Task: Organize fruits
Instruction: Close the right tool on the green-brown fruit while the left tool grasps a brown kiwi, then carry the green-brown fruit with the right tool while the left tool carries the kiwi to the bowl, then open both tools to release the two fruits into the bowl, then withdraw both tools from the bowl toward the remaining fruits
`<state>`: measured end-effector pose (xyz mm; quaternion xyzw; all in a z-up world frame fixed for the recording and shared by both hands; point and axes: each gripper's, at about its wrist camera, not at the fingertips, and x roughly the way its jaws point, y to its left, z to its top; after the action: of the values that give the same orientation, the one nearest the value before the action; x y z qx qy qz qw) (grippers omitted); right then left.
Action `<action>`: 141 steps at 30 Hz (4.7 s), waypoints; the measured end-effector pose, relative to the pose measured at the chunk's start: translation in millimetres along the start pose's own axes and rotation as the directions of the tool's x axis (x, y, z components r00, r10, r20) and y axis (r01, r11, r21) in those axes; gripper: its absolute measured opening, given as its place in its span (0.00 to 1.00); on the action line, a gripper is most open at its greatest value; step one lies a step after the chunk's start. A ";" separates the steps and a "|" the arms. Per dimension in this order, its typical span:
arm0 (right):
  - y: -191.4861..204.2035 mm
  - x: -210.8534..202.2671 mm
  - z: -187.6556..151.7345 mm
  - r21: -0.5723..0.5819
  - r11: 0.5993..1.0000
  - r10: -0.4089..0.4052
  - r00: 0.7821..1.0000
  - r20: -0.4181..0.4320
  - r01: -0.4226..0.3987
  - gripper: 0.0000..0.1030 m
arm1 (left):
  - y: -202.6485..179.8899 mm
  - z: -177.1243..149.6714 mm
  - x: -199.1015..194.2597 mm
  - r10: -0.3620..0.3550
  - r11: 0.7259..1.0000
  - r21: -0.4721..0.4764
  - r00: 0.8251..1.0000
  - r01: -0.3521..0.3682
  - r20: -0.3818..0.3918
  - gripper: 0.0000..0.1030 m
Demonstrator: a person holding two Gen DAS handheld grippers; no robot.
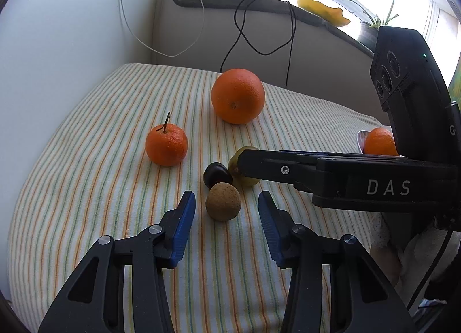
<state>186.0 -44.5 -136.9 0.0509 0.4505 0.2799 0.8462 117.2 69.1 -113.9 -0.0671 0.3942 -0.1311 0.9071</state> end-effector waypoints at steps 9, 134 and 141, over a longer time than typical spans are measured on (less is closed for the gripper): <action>6.9 20.8 8.0 -0.013 1.000 0.013 1.000 -0.023 -0.013 0.53 | 2.4 0.3 5.7 0.002 1.000 -0.002 1.000 -0.002 -0.012 0.37; -142.2 -215.3 -91.5 0.196 0.964 -0.230 0.936 0.265 0.181 0.82 | -196.1 2.4 -5.2 -0.228 0.936 0.271 0.974 0.223 -0.013 0.67; -137.4 -218.0 -88.6 0.178 0.964 -0.243 0.930 0.276 0.199 0.86 | -189.5 3.4 -7.3 -0.206 0.945 0.261 0.979 0.198 0.004 0.69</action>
<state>79.4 -287.6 -75.6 0.1032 0.3412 0.1380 0.9240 79.8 -110.0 -63.8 0.0101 0.3506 -0.2727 0.8959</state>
